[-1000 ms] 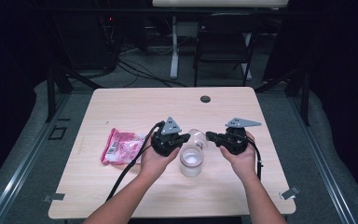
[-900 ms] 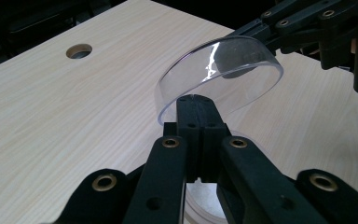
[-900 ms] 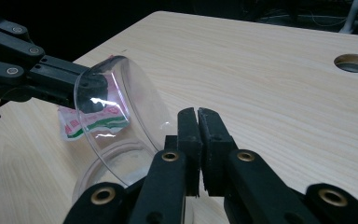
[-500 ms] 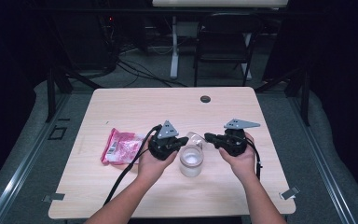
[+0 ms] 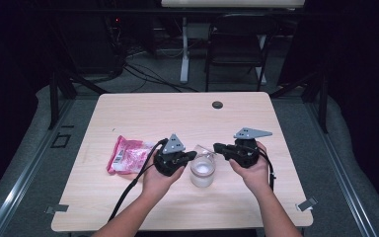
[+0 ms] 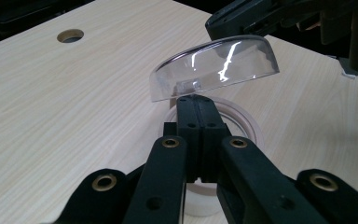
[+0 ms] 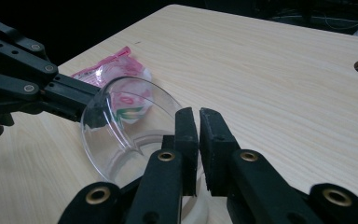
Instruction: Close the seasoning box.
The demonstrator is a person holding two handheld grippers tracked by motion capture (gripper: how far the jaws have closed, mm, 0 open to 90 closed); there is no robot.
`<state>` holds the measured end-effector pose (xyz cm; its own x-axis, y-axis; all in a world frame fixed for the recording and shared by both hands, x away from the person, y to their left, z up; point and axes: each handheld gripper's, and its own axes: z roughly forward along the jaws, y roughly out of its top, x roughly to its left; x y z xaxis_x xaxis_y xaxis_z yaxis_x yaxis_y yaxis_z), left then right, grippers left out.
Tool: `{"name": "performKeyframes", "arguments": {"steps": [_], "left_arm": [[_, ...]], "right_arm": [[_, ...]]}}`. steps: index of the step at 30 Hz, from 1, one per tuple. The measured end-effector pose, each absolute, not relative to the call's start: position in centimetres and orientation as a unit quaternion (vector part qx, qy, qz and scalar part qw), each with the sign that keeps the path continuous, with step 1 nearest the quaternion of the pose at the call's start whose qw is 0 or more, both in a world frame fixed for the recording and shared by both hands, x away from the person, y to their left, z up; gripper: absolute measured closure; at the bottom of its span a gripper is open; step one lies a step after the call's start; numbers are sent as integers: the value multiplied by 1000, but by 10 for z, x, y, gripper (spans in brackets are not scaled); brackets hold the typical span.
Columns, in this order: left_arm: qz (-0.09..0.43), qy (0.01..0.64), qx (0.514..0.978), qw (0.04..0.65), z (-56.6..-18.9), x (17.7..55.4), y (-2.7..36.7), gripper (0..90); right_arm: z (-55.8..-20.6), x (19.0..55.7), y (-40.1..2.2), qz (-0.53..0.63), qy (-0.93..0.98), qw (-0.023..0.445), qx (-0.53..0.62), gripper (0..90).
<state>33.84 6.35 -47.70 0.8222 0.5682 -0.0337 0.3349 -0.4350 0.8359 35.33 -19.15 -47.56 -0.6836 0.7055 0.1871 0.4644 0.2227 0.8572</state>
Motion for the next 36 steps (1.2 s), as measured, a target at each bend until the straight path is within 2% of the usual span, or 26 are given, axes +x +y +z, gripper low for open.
{"name": "performKeyframes", "arguments": {"steps": [36], "left_arm": [[117,286,846,435,-509,323,87,900]], "right_arm": [[-478,344,-179,488,788,121,356,815]]}}
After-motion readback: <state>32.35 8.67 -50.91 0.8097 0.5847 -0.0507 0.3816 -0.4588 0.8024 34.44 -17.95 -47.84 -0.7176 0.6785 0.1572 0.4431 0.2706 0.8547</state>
